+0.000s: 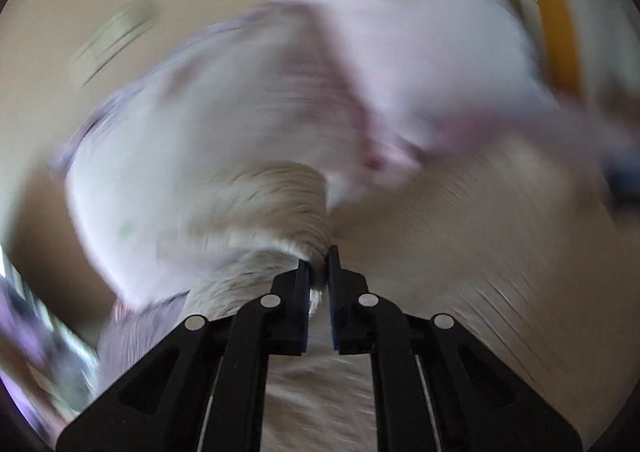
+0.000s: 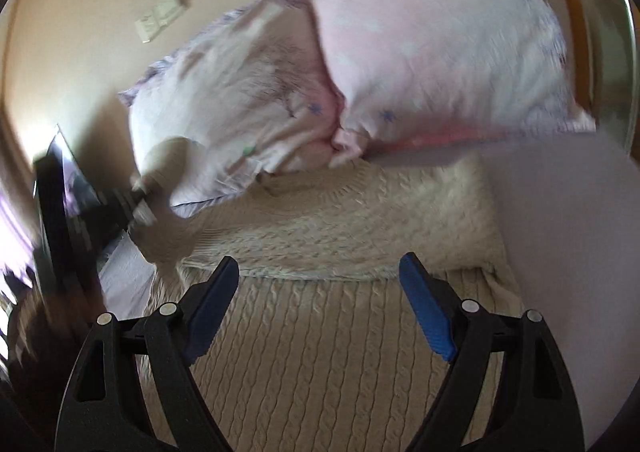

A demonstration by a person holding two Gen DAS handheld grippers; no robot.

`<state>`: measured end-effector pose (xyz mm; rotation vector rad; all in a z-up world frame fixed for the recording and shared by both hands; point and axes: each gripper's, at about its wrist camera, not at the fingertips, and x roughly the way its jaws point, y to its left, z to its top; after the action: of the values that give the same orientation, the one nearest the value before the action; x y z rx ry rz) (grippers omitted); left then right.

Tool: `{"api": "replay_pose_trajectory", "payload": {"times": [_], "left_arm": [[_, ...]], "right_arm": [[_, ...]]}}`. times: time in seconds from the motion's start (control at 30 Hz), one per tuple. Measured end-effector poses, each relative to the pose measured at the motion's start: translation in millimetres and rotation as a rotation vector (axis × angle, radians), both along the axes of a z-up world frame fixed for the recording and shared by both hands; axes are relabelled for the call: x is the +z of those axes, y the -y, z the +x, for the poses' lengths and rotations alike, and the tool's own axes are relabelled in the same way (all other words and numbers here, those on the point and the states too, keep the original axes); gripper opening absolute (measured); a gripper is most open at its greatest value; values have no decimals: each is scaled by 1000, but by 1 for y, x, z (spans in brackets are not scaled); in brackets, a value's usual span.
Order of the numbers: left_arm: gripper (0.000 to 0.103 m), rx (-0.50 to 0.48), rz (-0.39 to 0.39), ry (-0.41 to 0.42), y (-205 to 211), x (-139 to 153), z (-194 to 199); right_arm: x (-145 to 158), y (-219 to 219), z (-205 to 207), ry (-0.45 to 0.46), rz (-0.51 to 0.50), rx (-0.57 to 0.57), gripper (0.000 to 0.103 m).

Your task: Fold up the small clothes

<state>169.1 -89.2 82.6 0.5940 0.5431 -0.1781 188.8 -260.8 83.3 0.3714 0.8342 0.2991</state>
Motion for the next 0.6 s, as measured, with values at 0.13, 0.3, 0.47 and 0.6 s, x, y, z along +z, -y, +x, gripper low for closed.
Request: {"api": "replay_pose_trajectory", "payload": {"times": [0.13, 0.3, 0.47, 0.6], "left_arm": [[11, -96, 160, -32, 33, -51, -54], [29, 33, 58, -83, -27, -39, -83], [42, 199, 78, -60, -79, -37, -106], [48, 255, 29, -104, -100, -41, -108]], "right_arm": [[-11, 10, 12, -76, -1, 3, 77], [-26, 12, 42, -181, -26, -33, 56], [-48, 30, 82, -316, 169, -161, 50], [-36, 2, 104, -307, 151, -130, 50]]}}
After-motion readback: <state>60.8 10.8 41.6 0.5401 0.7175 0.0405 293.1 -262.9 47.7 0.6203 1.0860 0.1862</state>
